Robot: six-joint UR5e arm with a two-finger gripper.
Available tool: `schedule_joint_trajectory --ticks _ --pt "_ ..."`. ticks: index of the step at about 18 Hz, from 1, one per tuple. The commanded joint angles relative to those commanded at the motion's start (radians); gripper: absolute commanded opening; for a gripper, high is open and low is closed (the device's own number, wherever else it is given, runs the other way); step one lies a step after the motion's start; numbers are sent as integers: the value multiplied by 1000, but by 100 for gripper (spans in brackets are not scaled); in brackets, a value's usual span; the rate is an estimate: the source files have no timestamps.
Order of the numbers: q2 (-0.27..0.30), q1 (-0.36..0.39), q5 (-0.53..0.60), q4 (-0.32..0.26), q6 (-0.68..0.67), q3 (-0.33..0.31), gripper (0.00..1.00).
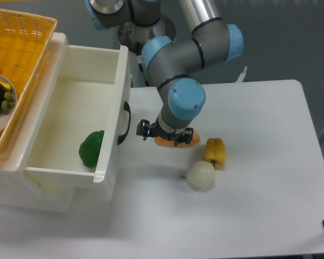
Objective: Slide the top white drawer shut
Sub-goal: 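Swing the gripper toward the open drawer's outer face near its handle, then push the drawer front with the gripper, sliding the drawer inward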
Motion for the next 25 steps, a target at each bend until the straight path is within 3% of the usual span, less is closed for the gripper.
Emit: schedule_joint_trajectory --ticks 25 --pt "11 -54 0 -3 -11 2 100"
